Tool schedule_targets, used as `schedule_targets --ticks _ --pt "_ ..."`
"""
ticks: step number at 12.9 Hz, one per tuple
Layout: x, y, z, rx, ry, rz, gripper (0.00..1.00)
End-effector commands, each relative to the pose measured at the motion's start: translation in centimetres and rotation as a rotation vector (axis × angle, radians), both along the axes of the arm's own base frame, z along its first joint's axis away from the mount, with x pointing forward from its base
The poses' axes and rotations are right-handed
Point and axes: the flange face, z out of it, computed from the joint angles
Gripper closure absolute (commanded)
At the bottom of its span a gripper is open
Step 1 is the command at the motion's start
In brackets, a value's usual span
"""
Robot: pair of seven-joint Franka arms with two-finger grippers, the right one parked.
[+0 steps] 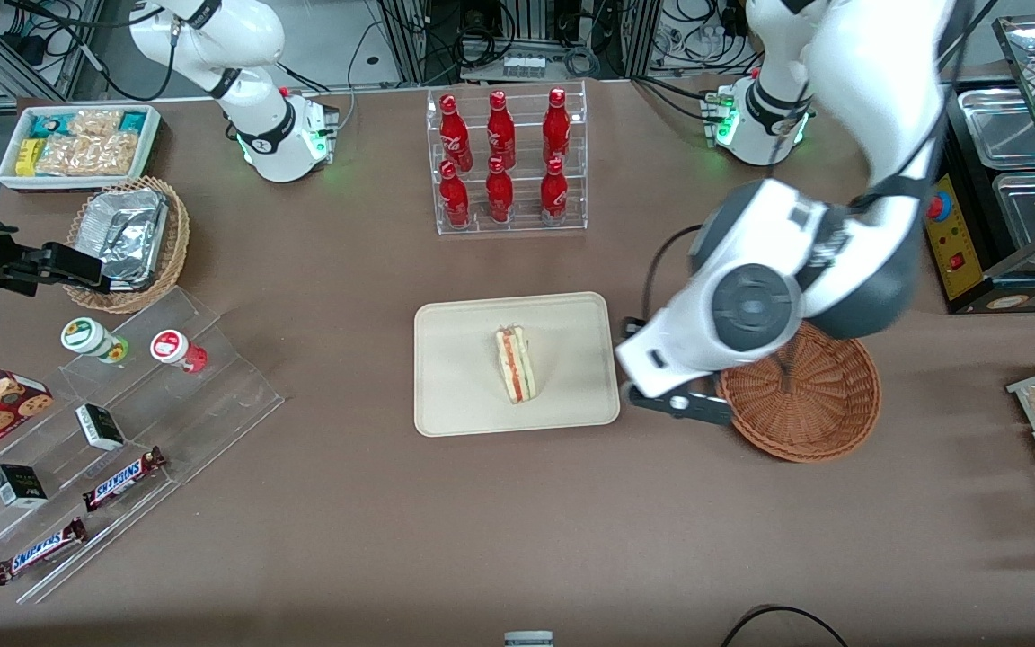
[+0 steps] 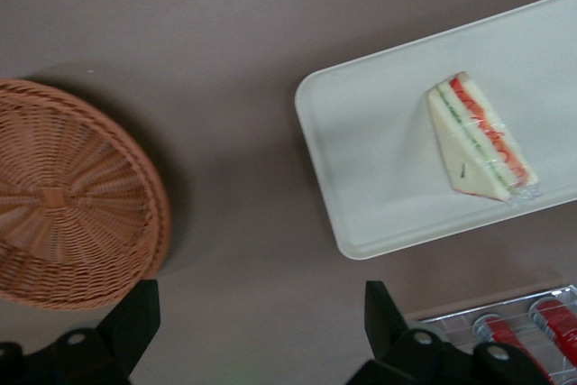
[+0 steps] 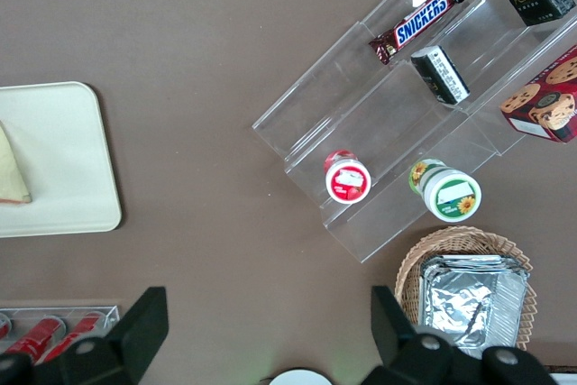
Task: Place sandwich from basket to tray
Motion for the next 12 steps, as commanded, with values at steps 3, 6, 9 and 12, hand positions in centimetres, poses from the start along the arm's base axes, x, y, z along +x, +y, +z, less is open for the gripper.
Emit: schedule_targets --ticks 3,6,9,12 --pt "-1.1 6.0 2.5 0.021 -0.006 -0.011 0.00" --pt "-1.7 9.7 3.2 0.030 -0.020 0.014 0.00" --pt "-2.2 14.0 4.2 0.037 -0.024 -0.006 0.00" --pt "-3.7 16.1 6.0 0.059 -0.044 0.026 0.00"
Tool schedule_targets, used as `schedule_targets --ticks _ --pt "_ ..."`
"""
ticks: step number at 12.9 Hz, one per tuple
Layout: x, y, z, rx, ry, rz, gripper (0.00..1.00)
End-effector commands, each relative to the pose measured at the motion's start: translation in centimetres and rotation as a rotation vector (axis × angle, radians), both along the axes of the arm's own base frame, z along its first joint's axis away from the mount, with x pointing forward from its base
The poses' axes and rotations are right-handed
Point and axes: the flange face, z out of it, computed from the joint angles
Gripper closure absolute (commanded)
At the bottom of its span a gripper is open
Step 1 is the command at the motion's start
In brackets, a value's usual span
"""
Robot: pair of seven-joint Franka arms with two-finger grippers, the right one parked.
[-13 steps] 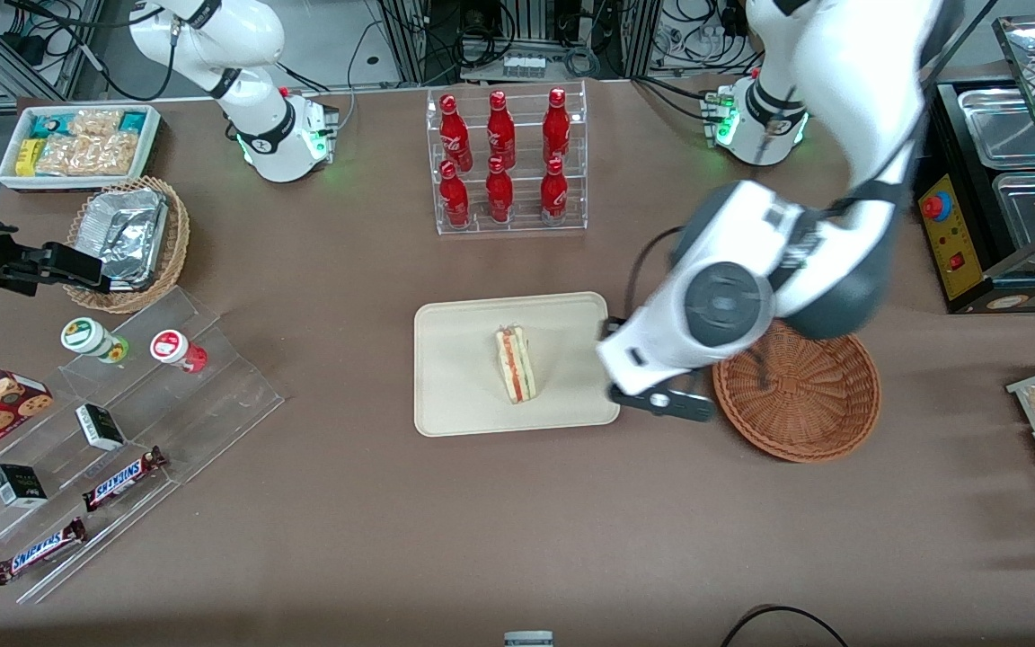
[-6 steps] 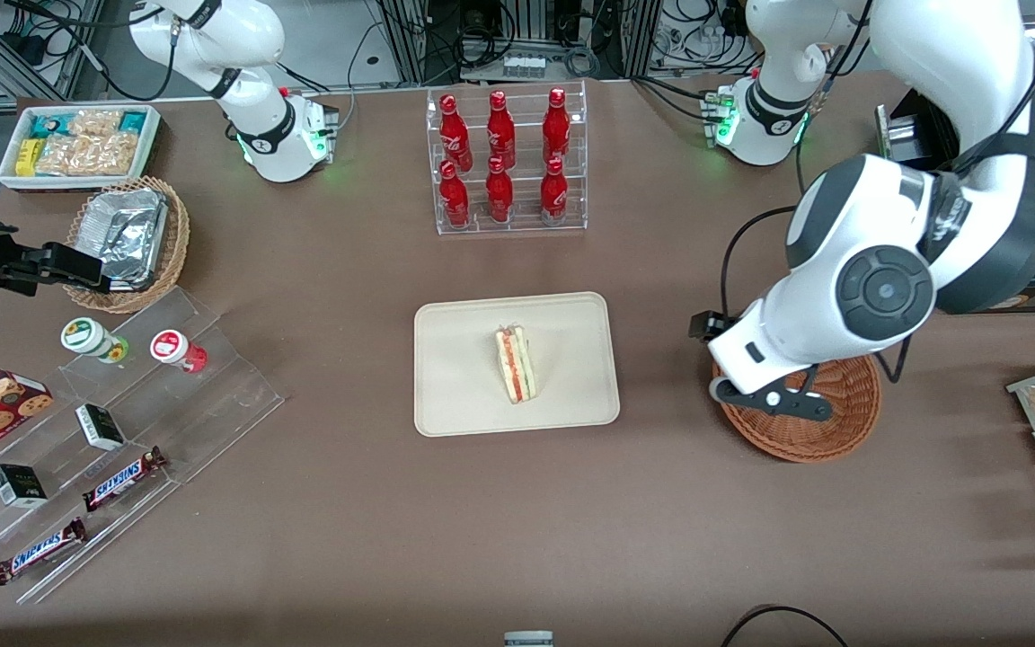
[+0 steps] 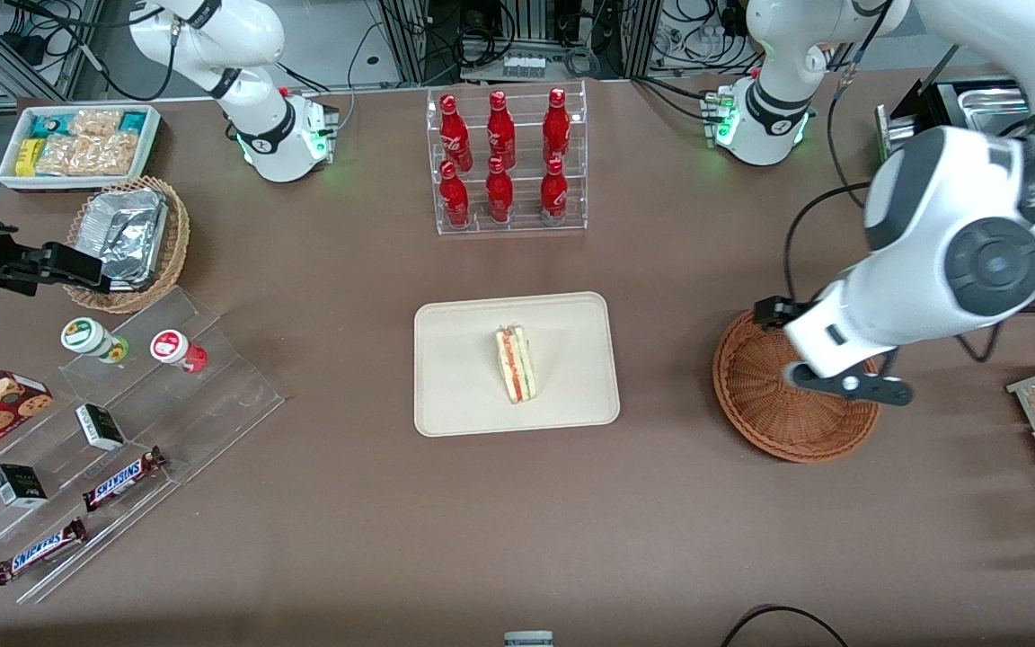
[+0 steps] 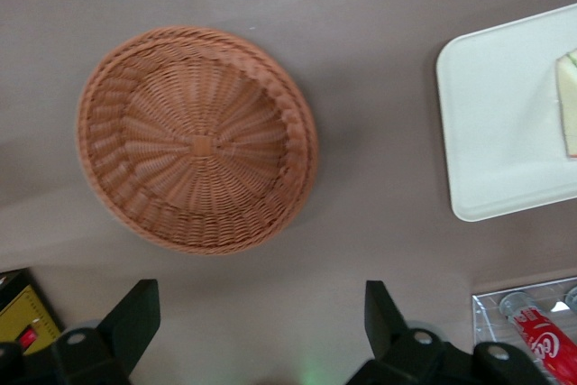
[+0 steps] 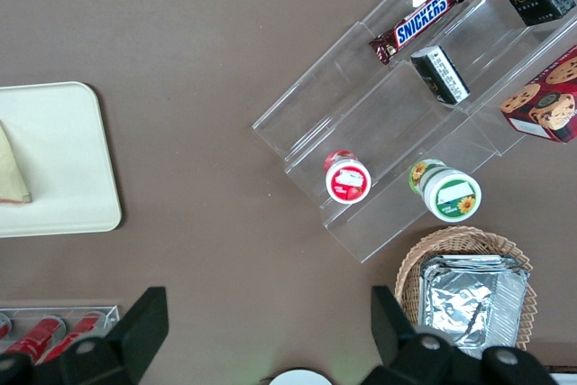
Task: Place sandwich from basket to tray
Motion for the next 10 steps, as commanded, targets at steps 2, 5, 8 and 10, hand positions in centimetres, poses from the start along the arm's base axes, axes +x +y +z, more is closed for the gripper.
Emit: schedule_targets --ticks 2,5,8,10 --pt "-3.8 2.5 2.3 0.044 -0.032 0.025 0.00" --pt "-6.2 3.4 2.8 0.070 -0.026 0.040 0.00" --pt "-7.7 3.9 3.6 0.083 -0.012 0.053 0.00" --pt "-8.5 4.3 4.6 0.087 -0.002 0.066 0.00"
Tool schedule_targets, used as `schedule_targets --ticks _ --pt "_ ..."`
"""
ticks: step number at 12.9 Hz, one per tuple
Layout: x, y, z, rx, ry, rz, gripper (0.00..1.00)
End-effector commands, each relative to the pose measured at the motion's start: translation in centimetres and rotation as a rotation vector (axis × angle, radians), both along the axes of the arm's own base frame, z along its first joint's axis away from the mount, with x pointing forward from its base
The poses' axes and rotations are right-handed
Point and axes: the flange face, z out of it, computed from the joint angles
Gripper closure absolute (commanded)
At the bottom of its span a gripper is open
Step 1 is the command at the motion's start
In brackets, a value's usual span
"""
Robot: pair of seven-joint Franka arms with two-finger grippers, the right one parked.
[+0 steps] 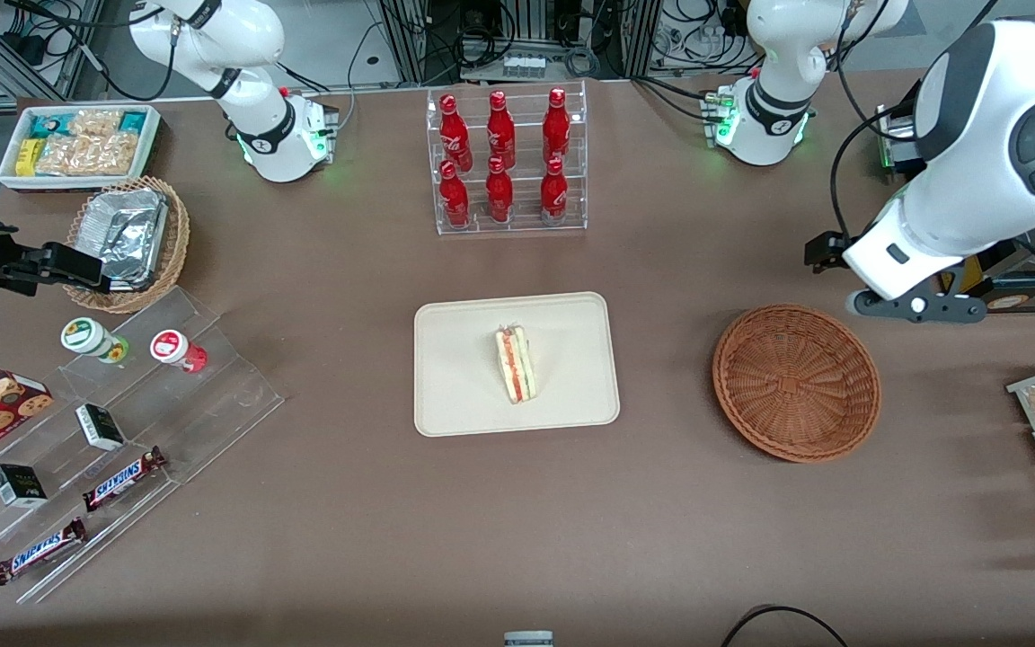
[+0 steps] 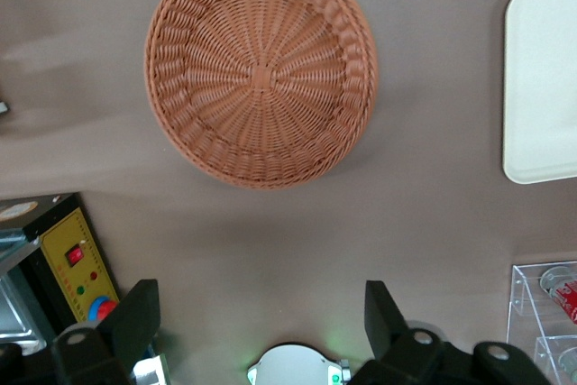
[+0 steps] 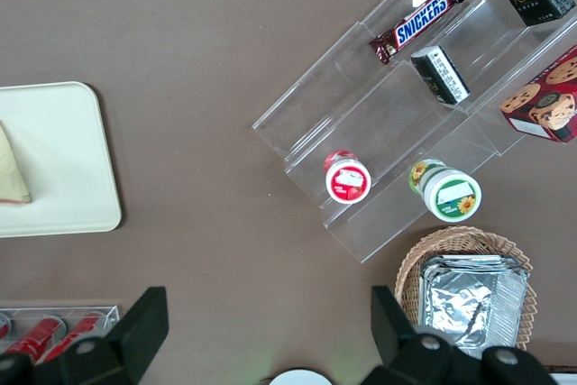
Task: Place sandwich from basket to tray
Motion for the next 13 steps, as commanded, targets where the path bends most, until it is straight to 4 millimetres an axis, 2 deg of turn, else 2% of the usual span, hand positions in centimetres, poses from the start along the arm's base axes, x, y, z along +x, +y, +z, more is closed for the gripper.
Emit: schedule_targets --ticks 1,3,7,10,13 --pt "-2.0 0.4 1.6 -0.001 0.002 0.004 0.00" --pt "-2.5 1.3 2.6 -0.002 0.001 0.021 0.00" --pt "-2.8 4.4 3.8 -0.058 0.010 0.093 0.00" --pt "-3.0 4.6 5.4 -0.057 0.006 0.096 0.00" --pt "-2.9 4.8 5.5 -0.058 0.006 0.102 0.00"
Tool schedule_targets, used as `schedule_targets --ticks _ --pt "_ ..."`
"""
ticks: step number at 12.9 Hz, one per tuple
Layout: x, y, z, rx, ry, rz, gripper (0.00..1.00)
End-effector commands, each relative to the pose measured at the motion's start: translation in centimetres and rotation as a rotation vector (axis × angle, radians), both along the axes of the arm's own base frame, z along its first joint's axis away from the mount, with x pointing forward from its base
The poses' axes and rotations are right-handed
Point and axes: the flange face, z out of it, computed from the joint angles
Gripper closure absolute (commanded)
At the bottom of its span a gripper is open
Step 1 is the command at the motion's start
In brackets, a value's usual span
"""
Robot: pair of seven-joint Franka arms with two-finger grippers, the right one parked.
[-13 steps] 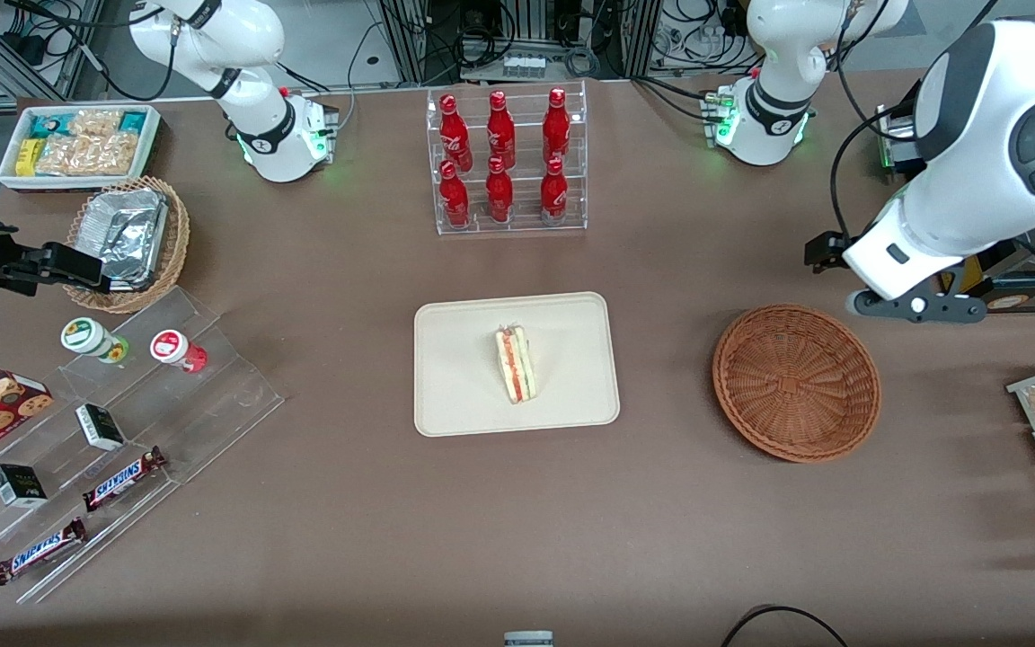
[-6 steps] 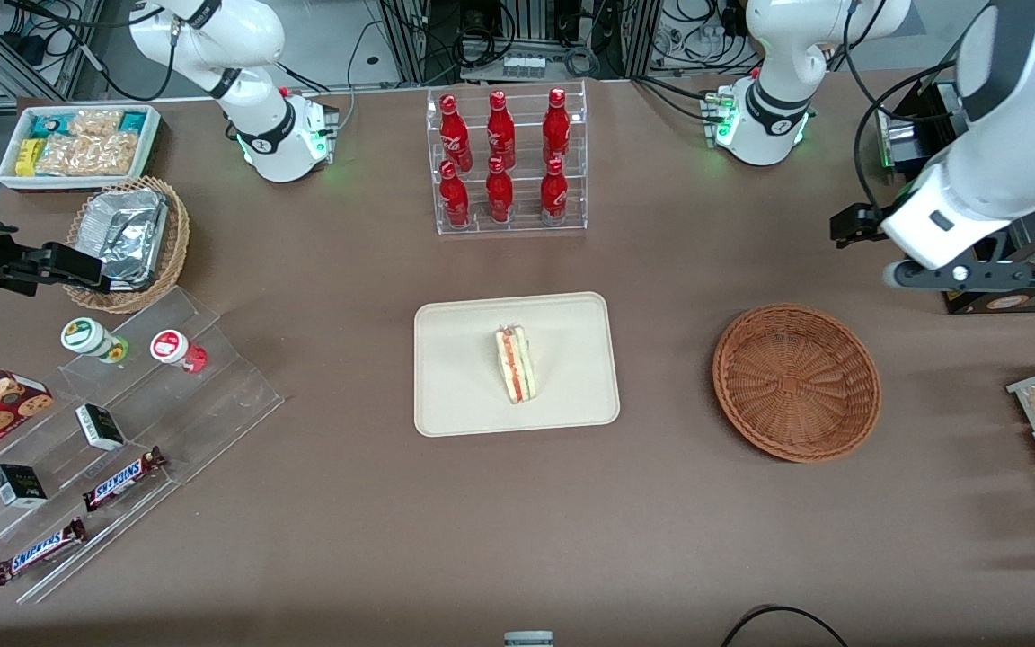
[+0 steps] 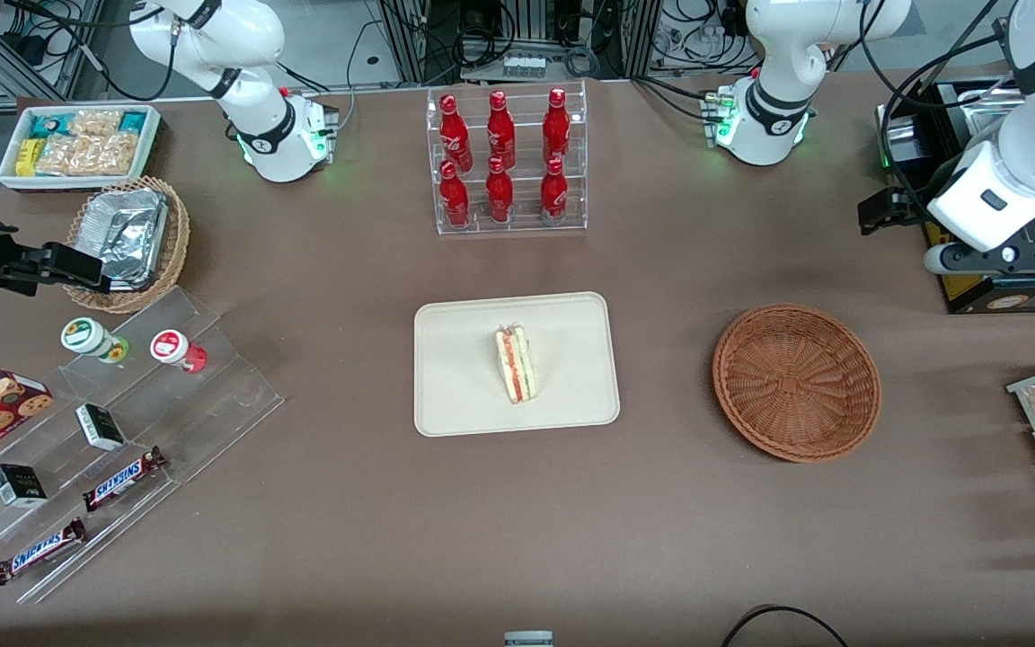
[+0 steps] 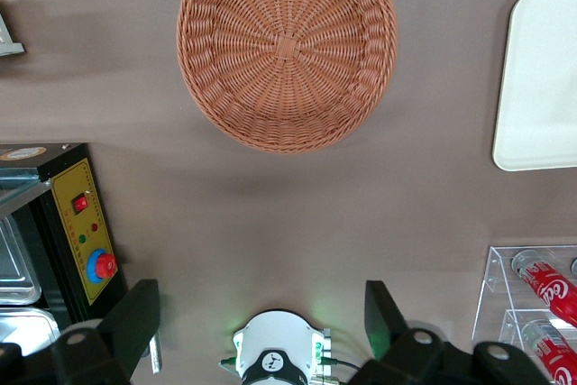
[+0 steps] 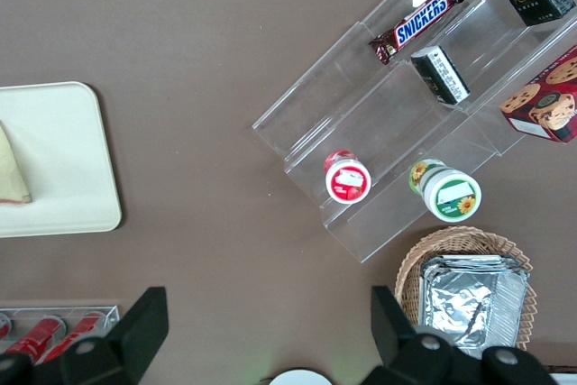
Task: Place sandwich from basket to tray
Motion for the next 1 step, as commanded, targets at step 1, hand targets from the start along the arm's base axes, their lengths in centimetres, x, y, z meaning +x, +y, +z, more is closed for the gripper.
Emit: schedule_targets --ticks 1 --pt "-0.35 0.62 0.76 -0.014 0.002 0.009 0.00"
